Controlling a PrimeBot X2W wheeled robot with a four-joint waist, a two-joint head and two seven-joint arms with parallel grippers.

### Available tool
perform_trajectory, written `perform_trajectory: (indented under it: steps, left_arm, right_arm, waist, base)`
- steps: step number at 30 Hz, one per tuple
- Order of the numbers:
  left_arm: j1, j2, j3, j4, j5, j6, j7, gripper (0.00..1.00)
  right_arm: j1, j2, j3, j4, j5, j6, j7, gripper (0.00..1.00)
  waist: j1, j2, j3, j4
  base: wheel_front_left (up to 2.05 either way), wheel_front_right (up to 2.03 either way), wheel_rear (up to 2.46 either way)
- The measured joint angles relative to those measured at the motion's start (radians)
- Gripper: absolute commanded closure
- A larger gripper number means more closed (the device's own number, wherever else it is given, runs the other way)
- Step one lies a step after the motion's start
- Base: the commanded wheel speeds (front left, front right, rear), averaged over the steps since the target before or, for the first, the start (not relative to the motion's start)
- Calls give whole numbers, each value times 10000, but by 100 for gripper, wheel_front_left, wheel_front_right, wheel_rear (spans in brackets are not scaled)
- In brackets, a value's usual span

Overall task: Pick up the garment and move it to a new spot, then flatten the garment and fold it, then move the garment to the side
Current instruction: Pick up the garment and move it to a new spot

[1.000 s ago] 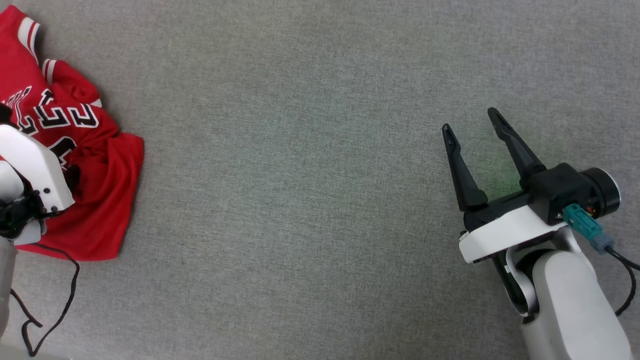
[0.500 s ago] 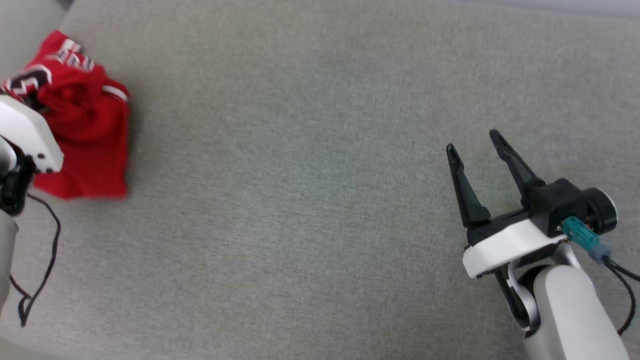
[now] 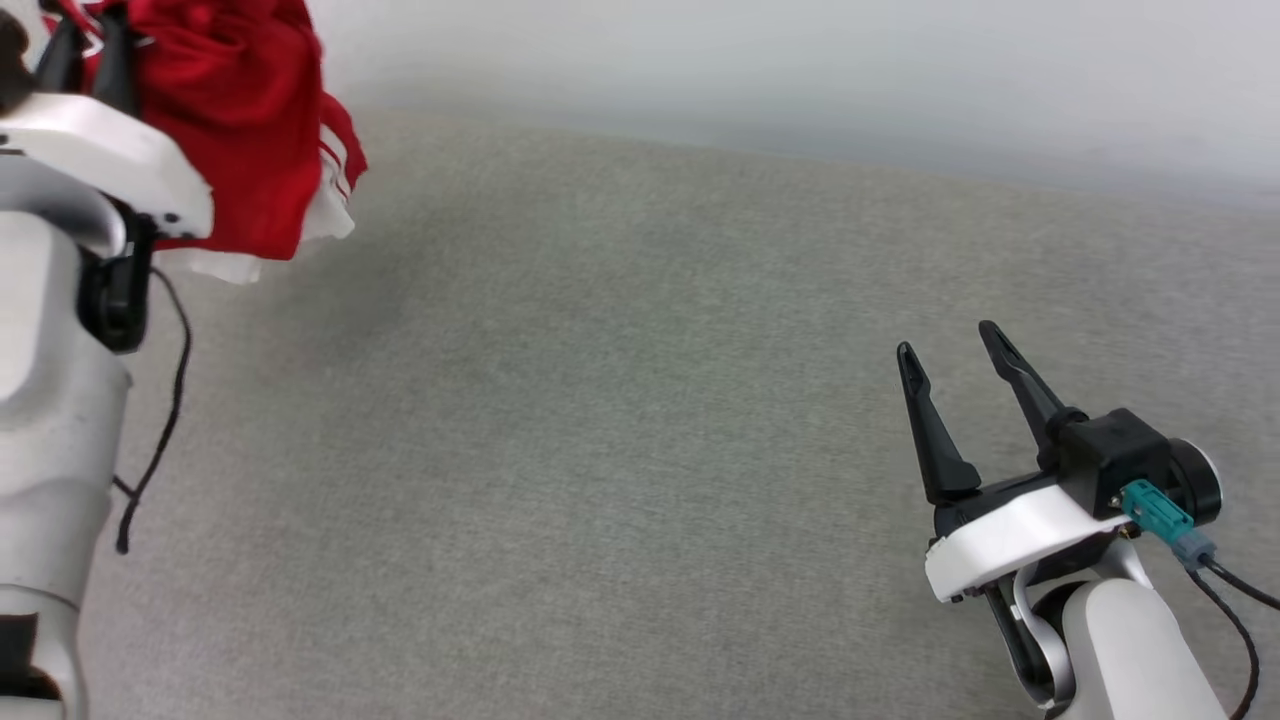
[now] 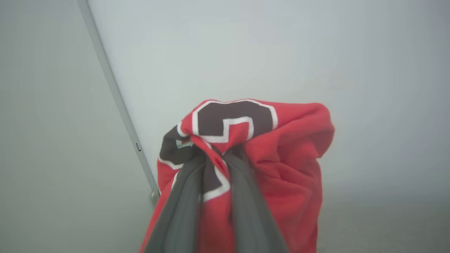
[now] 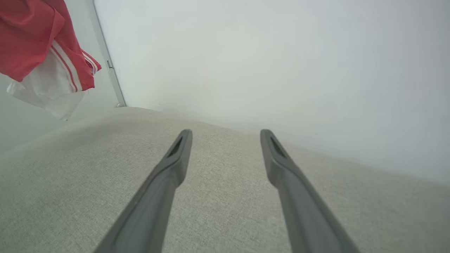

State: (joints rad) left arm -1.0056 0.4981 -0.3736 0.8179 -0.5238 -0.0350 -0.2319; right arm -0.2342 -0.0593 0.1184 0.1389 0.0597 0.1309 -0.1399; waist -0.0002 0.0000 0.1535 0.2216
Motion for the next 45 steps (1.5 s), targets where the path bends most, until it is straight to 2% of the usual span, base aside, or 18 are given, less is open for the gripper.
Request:
perform_trajectory:
  steps: [10,23,29,34,35,37,38,39,45]
  left_arm:
    - [758,-1068,-134,-1526,-159,-111,-267,100]
    - [2966,-3177,-1494,-3453,-157,-366,-282,100]
    - [4901,-3398,-2044,-3605,-301,-355,-234,100]
    - [6013,-3214,-2362,-3356,-477,-253,339,100]
    - [6182,-3175,-2410,-3294,-502,-211,487,96]
    - [6427,-3168,-2479,-3227,-717,-242,798,32]
    - [6488,-3195,-2562,-3260,-704,-240,811,5]
    - [6500,-3204,-2592,-3336,-673,-232,775,0]
    - [6459,-3139,-2543,-3979,-407,-96,217,0]
  right_arm:
    - [357,63,-389,-82,23,2,-2,0]
    - [701,71,-508,-144,332,0,21,0]
    - [749,73,-487,-63,481,0,-79,0]
    - [793,71,-422,-17,569,0,-105,0]
    - [789,84,-399,-10,571,2,-105,0]
    - [788,86,-437,13,593,2,-132,0]
    - [789,82,-466,35,596,2,-142,0]
    - [789,81,-481,46,596,0,-142,0]
    - [816,84,-539,67,533,2,-88,0]
  waist:
    - [1,0,-431,-1449]
    - [0,0,-483,-3609]
    - [2,0,-159,-4030]
    - [3,0,-9,-3866]
    - [2,0,-7,-3820]
    - [3,0,-6,-3699]
    - [3,0,-21,-3627]
    - [3,0,-44,-3548]
    - [3,0,-338,-3075]
  base:
    - [0,0,0]
    - [0,0,0]
    - [0,0,0]
    - [0,0,0]
    - [0,0,0]
    - [0,0,0]
    - [0,0,0]
    - [0,0,0]
    - [0,0,0]
